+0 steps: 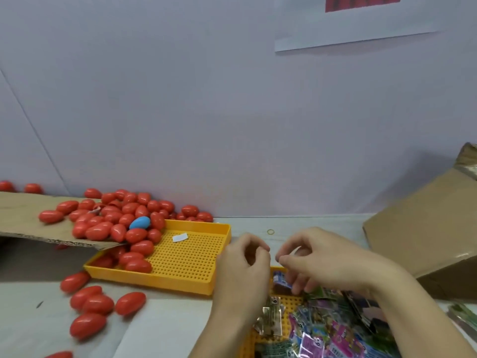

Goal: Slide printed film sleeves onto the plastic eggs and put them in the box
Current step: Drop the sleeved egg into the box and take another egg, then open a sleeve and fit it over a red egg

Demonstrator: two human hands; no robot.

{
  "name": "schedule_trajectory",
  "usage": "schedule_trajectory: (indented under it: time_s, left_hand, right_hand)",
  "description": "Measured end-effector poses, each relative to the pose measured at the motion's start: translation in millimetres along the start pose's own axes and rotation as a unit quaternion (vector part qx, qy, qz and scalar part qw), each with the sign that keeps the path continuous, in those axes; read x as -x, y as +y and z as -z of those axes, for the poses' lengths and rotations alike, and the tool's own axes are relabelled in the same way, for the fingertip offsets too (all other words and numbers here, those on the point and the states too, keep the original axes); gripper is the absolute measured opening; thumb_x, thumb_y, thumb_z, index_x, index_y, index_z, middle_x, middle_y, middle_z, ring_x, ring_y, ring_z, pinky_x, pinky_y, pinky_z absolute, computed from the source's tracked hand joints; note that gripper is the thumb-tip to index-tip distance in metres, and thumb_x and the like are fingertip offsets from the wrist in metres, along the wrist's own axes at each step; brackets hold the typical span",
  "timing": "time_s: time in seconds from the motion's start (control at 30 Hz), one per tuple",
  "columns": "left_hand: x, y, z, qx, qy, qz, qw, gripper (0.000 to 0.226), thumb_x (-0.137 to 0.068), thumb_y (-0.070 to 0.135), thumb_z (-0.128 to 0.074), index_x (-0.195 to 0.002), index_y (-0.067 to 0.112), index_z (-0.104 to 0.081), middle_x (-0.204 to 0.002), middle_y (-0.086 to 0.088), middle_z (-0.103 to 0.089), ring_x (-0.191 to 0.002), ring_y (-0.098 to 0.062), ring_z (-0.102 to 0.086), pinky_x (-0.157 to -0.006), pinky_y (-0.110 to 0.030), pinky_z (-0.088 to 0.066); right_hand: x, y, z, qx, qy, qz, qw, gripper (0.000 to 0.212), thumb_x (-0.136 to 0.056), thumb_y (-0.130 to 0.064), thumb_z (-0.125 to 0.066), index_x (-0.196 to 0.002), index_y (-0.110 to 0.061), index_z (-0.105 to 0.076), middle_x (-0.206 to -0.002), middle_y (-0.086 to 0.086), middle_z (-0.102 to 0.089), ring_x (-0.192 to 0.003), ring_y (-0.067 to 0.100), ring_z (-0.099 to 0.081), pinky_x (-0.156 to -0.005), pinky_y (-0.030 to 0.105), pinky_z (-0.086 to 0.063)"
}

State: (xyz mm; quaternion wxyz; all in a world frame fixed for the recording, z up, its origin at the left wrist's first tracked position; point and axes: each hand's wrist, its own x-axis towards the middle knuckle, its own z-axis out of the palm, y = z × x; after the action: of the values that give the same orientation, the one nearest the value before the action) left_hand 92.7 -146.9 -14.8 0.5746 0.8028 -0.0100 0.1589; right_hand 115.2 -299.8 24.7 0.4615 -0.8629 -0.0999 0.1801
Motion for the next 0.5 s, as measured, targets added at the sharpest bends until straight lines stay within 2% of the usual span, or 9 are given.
schedule_trajectory:
  time_s: [0.07,0.1,0.17,0.27,0.37,0.43,0.5]
  left_hand:
    - [-8,6,11,-0.045,-0.007,-0.002,0.999,0.021,-0.090,0.013,-0.056,-0.075,0.024,-0.065,-0.072,0.006,-0.067,-0.069,-0.011,-0.065,-0.062,-0.034,-0.057]
    - [-14,9,17,-0.079,-0.016,-0.004,0.997,0.018,-0.092,0.017,-0.057,-0.078,0.026,-0.064,-0.074,0.008,-0.066,-0.070,-0.006,-0.064,-0.056,-0.024,-0.053]
    - [-36,10,30,-0.203,-0.039,-0.030,0.978,0.009,-0.094,0.024,-0.056,-0.088,0.026,-0.063,-0.083,0.010,-0.065,-0.071,-0.004,-0.061,-0.050,-0.014,-0.045]
    - [-84,7,45,-0.409,-0.069,-0.086,0.906,0.016,-0.094,0.024,-0.052,-0.105,0.016,-0.061,-0.100,-0.001,-0.063,-0.084,-0.017,-0.057,-0.065,-0.029,-0.044]
    - [-132,-7,58,-0.528,-0.069,-0.064,0.844,0.023,-0.093,0.019,-0.049,-0.112,0.008,-0.054,-0.115,-0.016,-0.060,-0.103,-0.035,-0.056,-0.080,-0.042,-0.047]
    - [-158,-22,69,-0.562,-0.060,-0.022,0.824,0.028,-0.094,0.019,-0.049,-0.119,0.005,-0.051,-0.125,-0.021,-0.058,-0.115,-0.040,-0.054,-0.089,-0.043,-0.046]
    - [-176,-38,78,-0.568,-0.045,0.019,0.822,0.034,-0.096,0.023,-0.052,-0.122,0.002,-0.053,-0.128,-0.022,-0.058,-0.119,-0.040,-0.054,-0.094,-0.044,-0.047]
  right_hand:
    - [-1,0,1,0.009,-0.008,-0.002,1.000,0.011,-0.098,-0.027,-0.057,-0.101,-0.019,-0.064,-0.075,0.000,-0.075,-0.069,0.012,-0.074,-0.056,0.016,-0.051]
    - [-1,0,1,0.012,-0.010,-0.004,1.000,0.011,-0.098,-0.028,-0.057,-0.101,-0.019,-0.064,-0.076,-0.001,-0.076,-0.069,0.011,-0.074,-0.056,0.015,-0.051]
    - [-1,0,1,0.017,-0.014,-0.005,1.000,0.011,-0.098,-0.028,-0.057,-0.102,-0.020,-0.064,-0.077,-0.002,-0.076,-0.069,0.010,-0.074,-0.056,0.015,-0.051]
    - [-2,4,3,0.026,-0.007,0.004,1.000,0.011,-0.098,-0.028,-0.057,-0.102,-0.022,-0.065,-0.078,-0.002,-0.075,-0.069,0.010,-0.073,-0.058,0.017,-0.053]
    - [-2,7,5,0.020,0.007,0.011,1.000,0.012,-0.098,-0.030,-0.058,-0.102,-0.022,-0.065,-0.077,-0.003,-0.075,-0.069,0.010,-0.073,-0.058,0.017,-0.052]
    - [-3,8,6,0.015,0.013,0.011,1.000,0.013,-0.098,-0.032,-0.057,-0.104,-0.023,-0.065,-0.076,-0.004,-0.075,-0.069,0.010,-0.073,-0.058,0.016,-0.052]
    - [-5,11,6,0.019,0.021,0.013,1.000,0.014,-0.098,-0.032,-0.056,-0.105,-0.024,-0.065,-0.077,-0.004,-0.075,-0.069,0.008,-0.073,-0.060,0.017,-0.053]
